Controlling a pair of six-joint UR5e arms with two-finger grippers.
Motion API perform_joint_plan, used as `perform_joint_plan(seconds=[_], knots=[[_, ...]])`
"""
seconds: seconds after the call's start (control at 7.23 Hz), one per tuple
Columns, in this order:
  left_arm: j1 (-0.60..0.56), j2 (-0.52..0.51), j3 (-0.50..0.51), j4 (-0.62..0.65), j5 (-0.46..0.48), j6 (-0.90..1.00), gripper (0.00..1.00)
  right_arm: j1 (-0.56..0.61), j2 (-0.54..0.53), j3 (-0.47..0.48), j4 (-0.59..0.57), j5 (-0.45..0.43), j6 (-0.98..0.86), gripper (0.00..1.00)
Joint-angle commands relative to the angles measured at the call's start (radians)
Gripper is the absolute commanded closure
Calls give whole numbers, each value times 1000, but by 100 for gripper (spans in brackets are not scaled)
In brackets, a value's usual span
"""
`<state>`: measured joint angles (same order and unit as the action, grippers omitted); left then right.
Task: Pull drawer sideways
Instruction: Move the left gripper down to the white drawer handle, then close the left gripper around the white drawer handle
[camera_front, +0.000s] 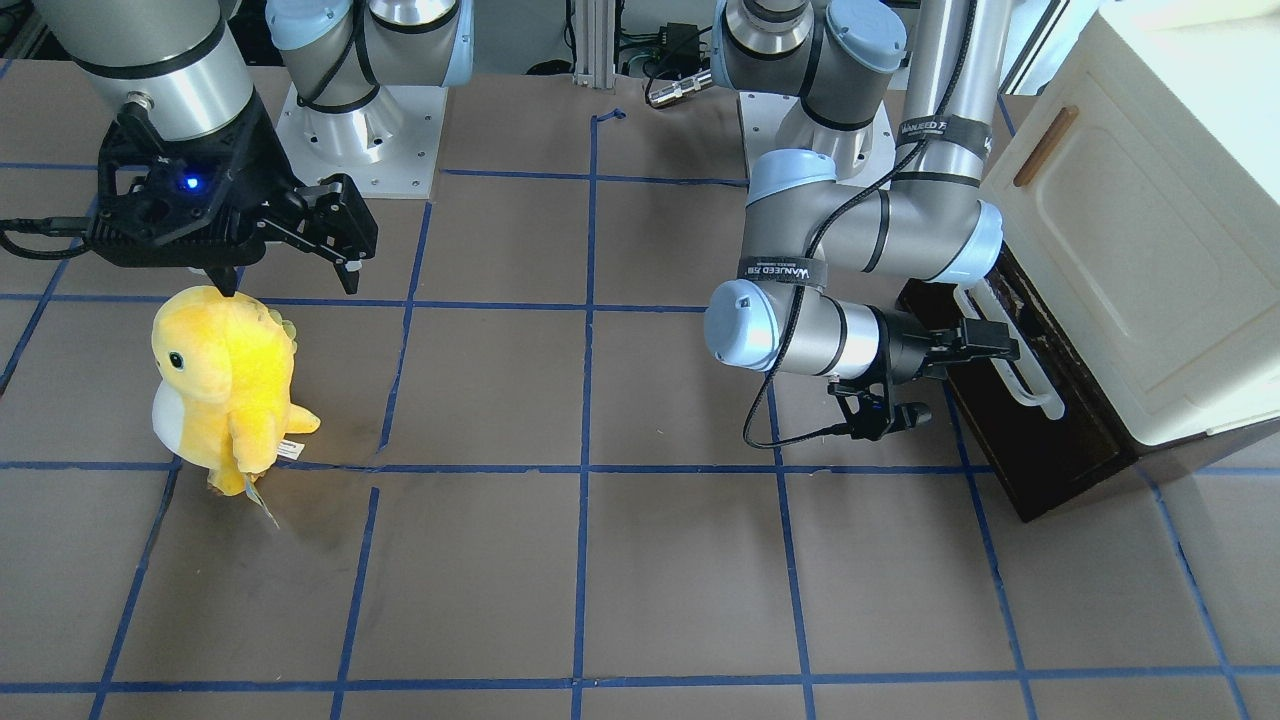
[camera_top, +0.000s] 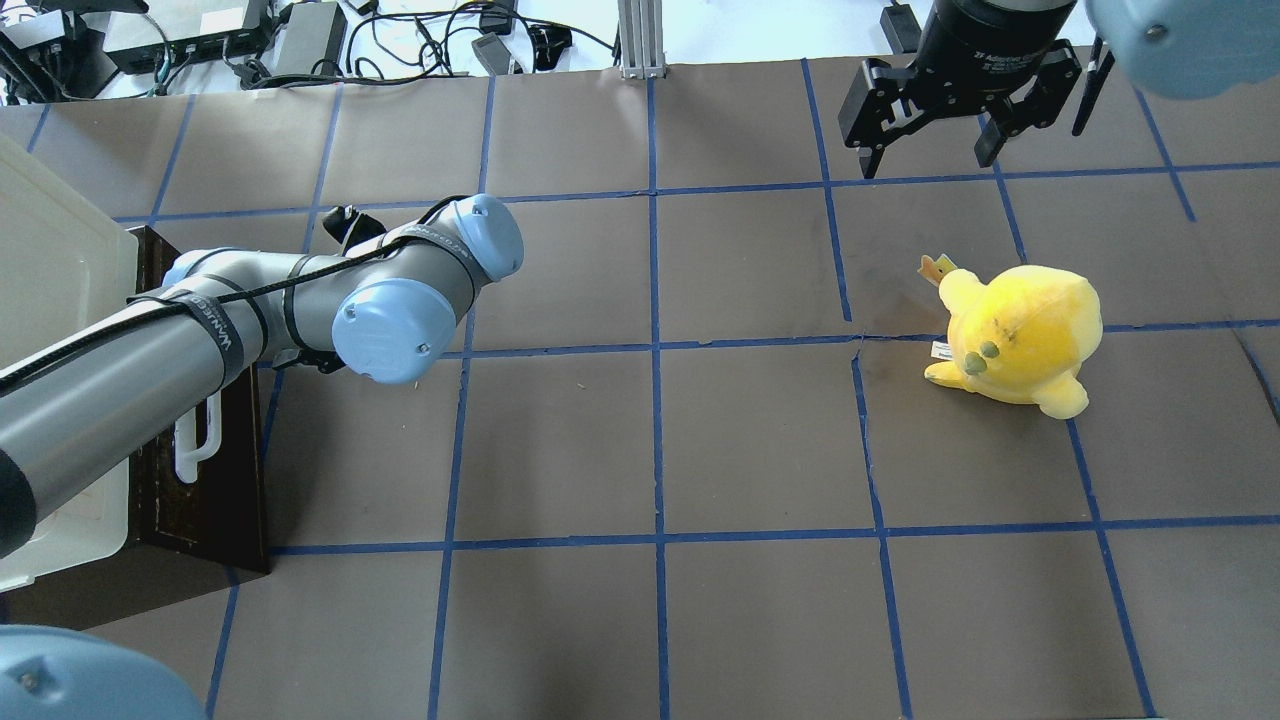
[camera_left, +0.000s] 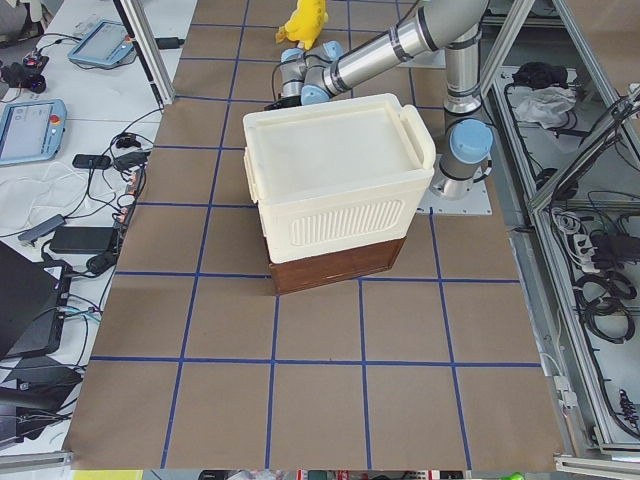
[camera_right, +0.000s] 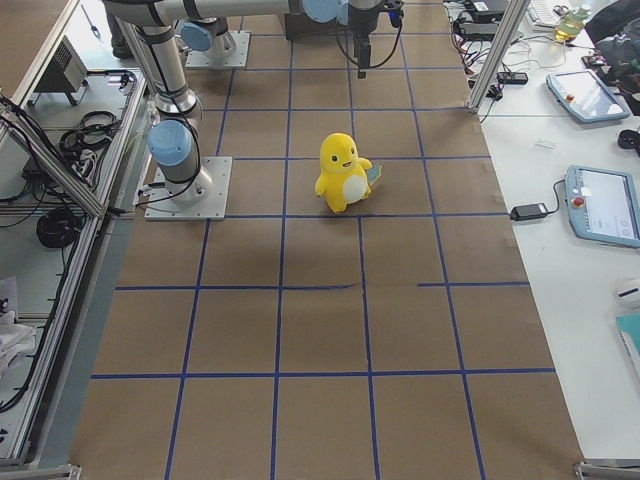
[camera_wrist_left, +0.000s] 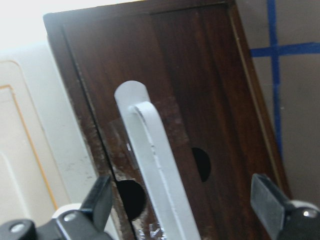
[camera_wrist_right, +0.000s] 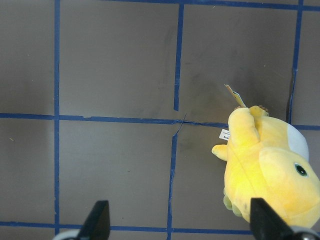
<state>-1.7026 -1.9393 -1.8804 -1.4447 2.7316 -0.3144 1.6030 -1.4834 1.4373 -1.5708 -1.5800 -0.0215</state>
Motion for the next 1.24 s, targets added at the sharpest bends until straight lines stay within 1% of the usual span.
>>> perform_joint_plan(seconds=[0.0,0.55,0.83,0.97,1.11], knots=[[1,-26,-3,-17,16,-12,0,0,0,0,0,0,0,0],[41,-46,-6,-19,14,-11,0,0,0,0,0,0,0,0],[57,-50,-11,-20,13,-12,2,0,0,0,0,0,0,0],[60,-50,-20,-19,16,-12,6,0,0,0,0,0,0,0],[66,-50,-22,-19,16,-12,6,0,0,0,0,0,0,0]])
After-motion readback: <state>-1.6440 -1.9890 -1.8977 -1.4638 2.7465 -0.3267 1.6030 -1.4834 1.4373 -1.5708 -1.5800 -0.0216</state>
